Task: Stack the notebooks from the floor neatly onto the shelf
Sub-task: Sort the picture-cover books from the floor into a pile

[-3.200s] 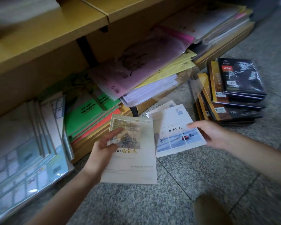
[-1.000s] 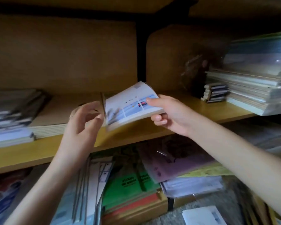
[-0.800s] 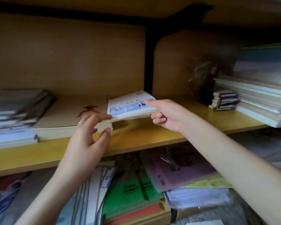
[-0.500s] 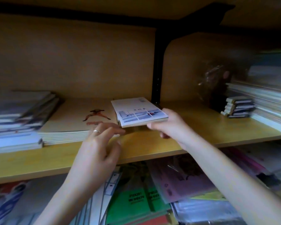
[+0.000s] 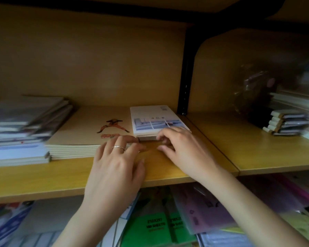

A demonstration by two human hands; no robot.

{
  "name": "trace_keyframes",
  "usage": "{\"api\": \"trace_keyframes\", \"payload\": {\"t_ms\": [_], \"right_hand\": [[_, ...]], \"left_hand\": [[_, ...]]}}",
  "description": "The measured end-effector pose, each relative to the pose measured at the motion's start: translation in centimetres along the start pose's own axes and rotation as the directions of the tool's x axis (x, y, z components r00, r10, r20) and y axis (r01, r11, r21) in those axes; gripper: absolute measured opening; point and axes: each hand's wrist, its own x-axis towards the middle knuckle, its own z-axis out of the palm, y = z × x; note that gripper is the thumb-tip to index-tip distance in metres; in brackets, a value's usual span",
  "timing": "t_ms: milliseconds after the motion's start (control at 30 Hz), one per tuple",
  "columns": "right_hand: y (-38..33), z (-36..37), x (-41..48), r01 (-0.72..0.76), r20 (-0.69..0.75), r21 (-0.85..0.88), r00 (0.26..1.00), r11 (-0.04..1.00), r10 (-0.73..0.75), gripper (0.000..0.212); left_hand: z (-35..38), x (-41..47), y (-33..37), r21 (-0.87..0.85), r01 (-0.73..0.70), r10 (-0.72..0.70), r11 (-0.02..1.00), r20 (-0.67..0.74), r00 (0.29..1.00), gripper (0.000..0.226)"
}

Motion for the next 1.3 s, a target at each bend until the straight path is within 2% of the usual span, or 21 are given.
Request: {"api": "trace_keyframes", "payload": {"t_ms": [167, 300, 333, 400, 500, 600, 667, 700, 733, 767, 800, 833, 867, 900, 967, 1033, 1167, 1233, 1300], "right_hand": [[1.0, 0.3, 0.3, -0.081, 0.144, 0.131, 0.988, 0.988, 0.062, 0.033], [1.0, 0.2, 0.4, -0.026, 0.226, 0.228, 0.974, 0.973, -0.027, 0.044], [0.8, 0.1, 0.2, 0.010, 0.197, 0.228, 0.979, 0.974, -0.057, 0.042], [0.1, -0.5, -0.7, 0.089, 0.049, 0.196, 0.994, 0.977, -0.100, 0.034], [-0.6, -1.2, -4.6, 0.209, -0.158, 0.170, 0.970, 0.963, -0.183, 0.024], [0.3, -1.3, -11.2, 0.332, -0.241, 0.054, 0.920, 0.942, -0.311, 0.021], [1.6, -1.5, -16.0, 0.366, -0.164, -0.064, 0.914, 0.928, -0.372, 0.019], [2.7, -1.3, -18.6, 0.356, -0.051, -0.117, 0.930, 0.927, -0.364, 0.016], [3.9, -1.1, -21.2, 0.310, 0.097, -0.156, 0.950, 0.938, -0.298, 0.014], [5.1, -0.6, -24.0, 0.208, 0.237, -0.173, 0.958, 0.963, -0.164, 0.013], [6.2, -0.2, -26.7, 0.035, 0.345, -0.165, 0.938, 0.986, 0.025, 0.014], [7.1, 0.2, -29.3, -0.172, 0.396, -0.154, 0.892, 0.973, 0.220, 0.015], [7.9, 0.6, -31.8, -0.360, 0.425, -0.160, 0.815, 0.919, 0.393, 0.015], [8.6, 0.9, -34.0, -0.511, 0.456, -0.173, 0.716, 0.842, 0.529, 0.019], [9.2, 1.7, -37.6, -0.700, 0.523, -0.241, 0.490, 0.672, 0.697, 0.033], [9.2, 2.5, -39.8, -0.778, 0.545, -0.296, 0.340, 0.555, 0.766, 0.045], [8.9, 3.6, -41.3, -0.822, 0.541, -0.390, 0.159, 0.414, 0.826, 0.079], [8.7, 4.1, -41.3, -0.780, 0.517, -0.484, 0.109, 0.396, 0.849, 0.090], [8.5, 4.8, -41.3, -0.740, 0.473, -0.538, 0.133, 0.405, 0.871, 0.097]], "left_hand": [[0.4, 0.1, -0.1, 0.009, -0.011, 0.011, 1.000, -0.013, 1.000, 0.036], [0.7, 0.0, -0.2, -0.015, -0.038, 0.037, 0.999, -0.063, 0.997, 0.034], [0.8, -0.1, -0.2, -0.033, -0.058, 0.055, 0.998, -0.099, 0.994, 0.031], [0.9, -0.5, -0.1, -0.082, -0.140, 0.120, 0.987, -0.204, 0.971, 0.022], [1.2, -2.0, 0.8, -0.151, -0.350, 0.289, 0.925, -0.320, 0.902, 0.018], [2.3, -4.6, 2.9, -0.213, -0.571, 0.514, 0.793, -0.269, 0.815, 0.016], [4.0, -6.4, 4.6, -0.247, -0.653, 0.645, 0.716, -0.121, 0.754, 0.016], [5.1, -7.3, 5.4, -0.276, -0.681, 0.702, 0.679, -0.027, 0.711, 0.014], [6.4, -8.4, 6.1, -0.314, -0.700, 0.750, 0.641, 0.063, 0.659, 0.014], [7.7, -9.5, 6.7, -0.360, -0.707, 0.785, 0.608, 0.141, 0.603, 0.014], [8.9, -10.6, 7.1, -0.408, -0.700, 0.806, 0.586, 0.211, 0.553, 0.014], [10.1, -11.7, 7.4, -0.453, -0.682, 0.818, 0.574, 0.274, 0.506, 0.016], [11.0, -12.6, 7.6, -0.493, -0.661, 0.824, 0.566, 0.323, 0.465, 0.017], [11.7, -13.4, 7.7, -0.531, -0.636, 0.828, 0.560, 0.350, 0.438, 0.018], [12.5, -14.6, 7.6, -0.626, -0.518, 0.809, 0.583, 0.388, 0.441, 0.020], [13.2, -15.2, 7.7, -0.682, -0.395, 0.774, 0.615, 0.427, 0.467, 0.021], [14.7, -15.6, 9.0, -0.738, -0.210, 0.725, 0.641, 0.492, 0.482, 0.021], [15.5, -15.8, 10.2, -0.773, -0.084, 0.704, 0.629, 0.521, 0.482, 0.022], [16.3, -16.2, 11.3, -0.781, 0.005, 0.678, 0.625, 0.546, 0.493, 0.023]]}}
